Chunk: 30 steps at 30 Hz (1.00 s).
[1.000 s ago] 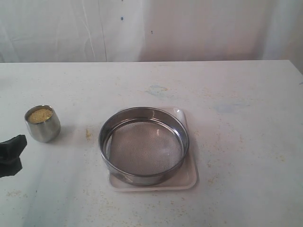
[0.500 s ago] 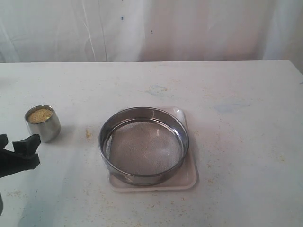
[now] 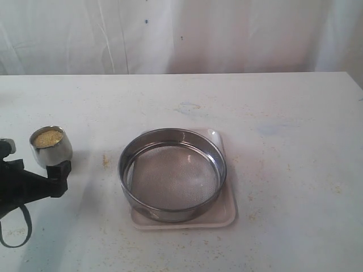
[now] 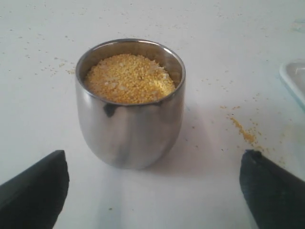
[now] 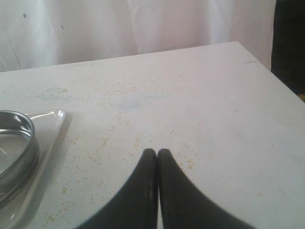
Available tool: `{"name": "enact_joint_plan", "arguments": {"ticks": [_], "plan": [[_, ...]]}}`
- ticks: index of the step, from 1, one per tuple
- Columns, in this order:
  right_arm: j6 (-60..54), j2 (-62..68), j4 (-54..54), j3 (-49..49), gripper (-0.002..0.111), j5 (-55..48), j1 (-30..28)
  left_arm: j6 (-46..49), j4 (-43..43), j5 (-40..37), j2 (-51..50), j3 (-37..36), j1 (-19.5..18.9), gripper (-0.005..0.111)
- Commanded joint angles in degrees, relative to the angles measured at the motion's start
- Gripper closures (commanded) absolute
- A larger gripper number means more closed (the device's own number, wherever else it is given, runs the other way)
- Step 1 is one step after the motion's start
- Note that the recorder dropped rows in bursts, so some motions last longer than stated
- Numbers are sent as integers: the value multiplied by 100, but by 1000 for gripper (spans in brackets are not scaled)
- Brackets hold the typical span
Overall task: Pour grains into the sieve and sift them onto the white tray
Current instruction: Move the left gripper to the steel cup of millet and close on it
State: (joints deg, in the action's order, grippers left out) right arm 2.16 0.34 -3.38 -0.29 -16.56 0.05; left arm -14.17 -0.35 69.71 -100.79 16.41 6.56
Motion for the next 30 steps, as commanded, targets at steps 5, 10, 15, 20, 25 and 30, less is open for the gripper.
{"name": "enact_joint_plan", "arguments": {"ticks": [5, 10, 15, 20, 25, 30], "plan": [[5, -34, 49, 29, 108, 30, -5, 30, 77, 25, -195, 170, 19, 10], [5, -34, 49, 29, 108, 30, -5, 30, 254, 25, -195, 170, 19, 10], [5, -34, 49, 29, 108, 30, -5, -7, 409, 25, -195, 170, 19, 10], [5, -34, 49, 29, 108, 30, -5, -10, 633, 25, -314, 309, 19, 10], [5, -34, 49, 29, 108, 30, -5, -61, 453, 25, -586, 605, 19, 10], [5, -34, 49, 29, 108, 30, -5, -61, 464, 25, -865, 838, 19, 10]]}}
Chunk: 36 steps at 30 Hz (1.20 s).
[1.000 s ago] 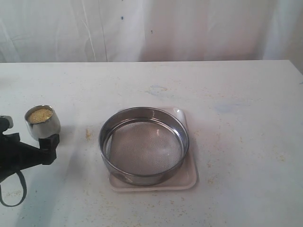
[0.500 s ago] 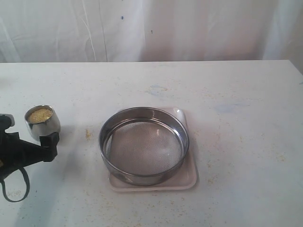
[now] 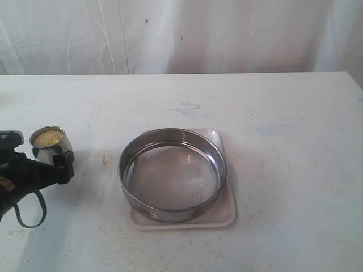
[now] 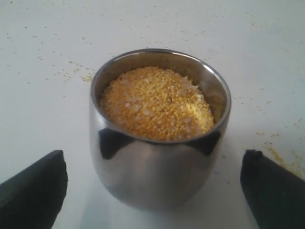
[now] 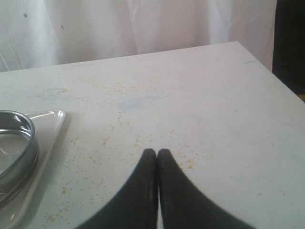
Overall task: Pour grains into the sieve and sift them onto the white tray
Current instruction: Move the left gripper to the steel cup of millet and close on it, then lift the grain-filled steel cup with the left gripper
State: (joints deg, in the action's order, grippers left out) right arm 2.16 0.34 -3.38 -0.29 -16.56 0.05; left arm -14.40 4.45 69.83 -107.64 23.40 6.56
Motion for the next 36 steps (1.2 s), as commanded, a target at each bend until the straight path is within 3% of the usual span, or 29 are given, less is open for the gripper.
{"name": "enact_joint_plan", "arguments": {"ticks": [1, 36], "plan": [[5, -34, 49, 29, 108, 30, -5, -38, -3, 14, -211, 157, 19, 10], [5, -34, 49, 29, 108, 30, -5, -38, 277, 14, -605, 889, 19, 10]]}}
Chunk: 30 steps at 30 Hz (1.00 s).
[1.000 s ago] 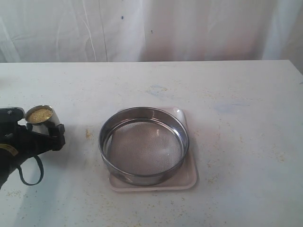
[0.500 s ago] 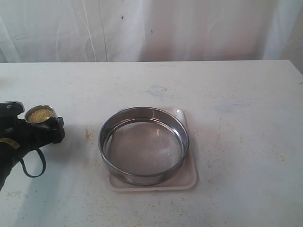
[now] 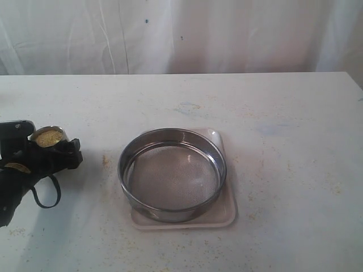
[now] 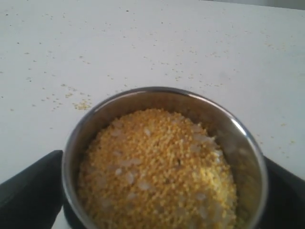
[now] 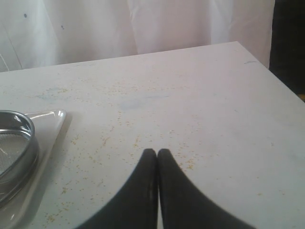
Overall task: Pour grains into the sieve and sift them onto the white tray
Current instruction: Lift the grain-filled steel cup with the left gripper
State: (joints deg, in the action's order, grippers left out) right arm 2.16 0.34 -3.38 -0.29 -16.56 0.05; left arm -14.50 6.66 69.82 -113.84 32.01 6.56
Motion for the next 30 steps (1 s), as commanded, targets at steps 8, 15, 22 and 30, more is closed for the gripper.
{"name": "enact_joint_plan", "arguments": {"ticks": [8, 15, 22, 30], "plan": [[5, -34, 49, 29, 108, 30, -5, -3, 56, 14, 15, 114, 9, 10], [5, -34, 49, 29, 108, 30, -5, -3, 56, 14, 15, 198, 9, 10], [5, -34, 49, 29, 108, 30, -5, 12, 73, 14, -148, 210, 9, 10], [5, -34, 49, 29, 108, 30, -5, 12, 97, 14, -225, 210, 9, 10]]}}
